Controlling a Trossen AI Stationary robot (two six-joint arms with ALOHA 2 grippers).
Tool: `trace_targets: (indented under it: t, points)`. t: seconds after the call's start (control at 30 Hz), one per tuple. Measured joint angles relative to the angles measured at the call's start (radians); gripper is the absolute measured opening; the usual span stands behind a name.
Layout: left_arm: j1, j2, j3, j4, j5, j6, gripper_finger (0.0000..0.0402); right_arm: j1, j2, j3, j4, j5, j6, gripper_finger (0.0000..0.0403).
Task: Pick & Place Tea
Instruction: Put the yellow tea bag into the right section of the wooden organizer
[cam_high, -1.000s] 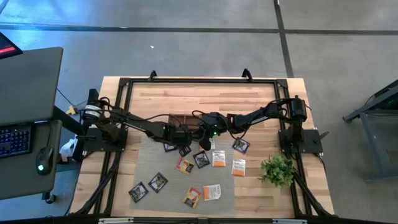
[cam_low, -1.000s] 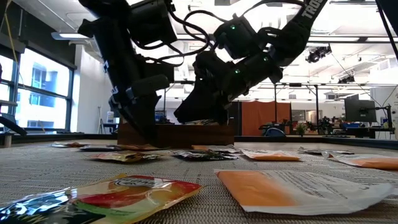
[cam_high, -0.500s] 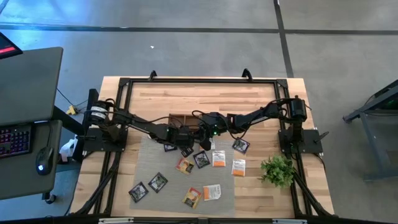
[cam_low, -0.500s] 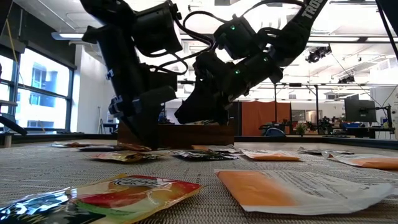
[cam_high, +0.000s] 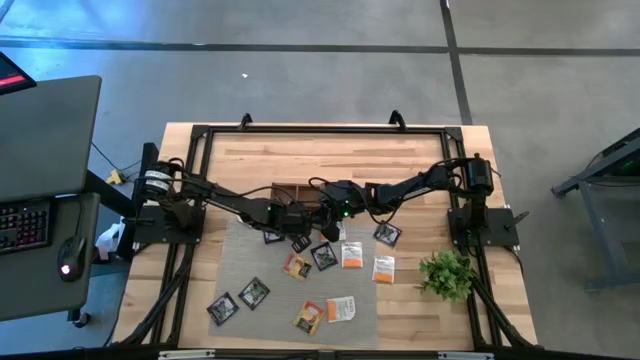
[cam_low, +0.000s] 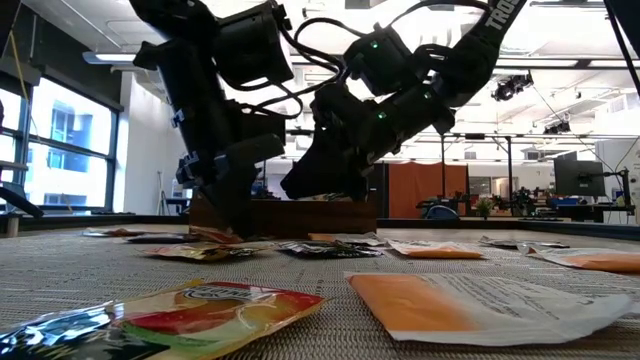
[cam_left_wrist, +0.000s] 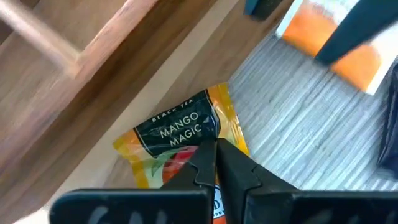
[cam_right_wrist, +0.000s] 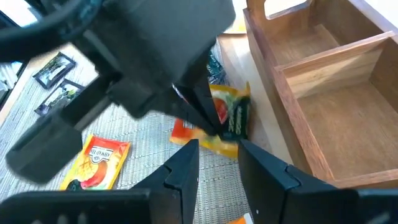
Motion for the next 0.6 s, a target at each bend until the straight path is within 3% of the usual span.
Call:
trace_targets:
  t: [0.43, 0.6]
  points:
    - [-0.007, -0.099, -0.001, -0.054, -0.017, 0.005, 0.0, 0.001, -0.038, 0.0, 0.005, -0.017, 0.008, 0.0108]
    - [-0.007, -0.099, 0.0, -0.169, -0.029, -0.027, 0.0, 0.017, -0.039, 0.0, -0.001, 0.0, 0.015, 0.0107]
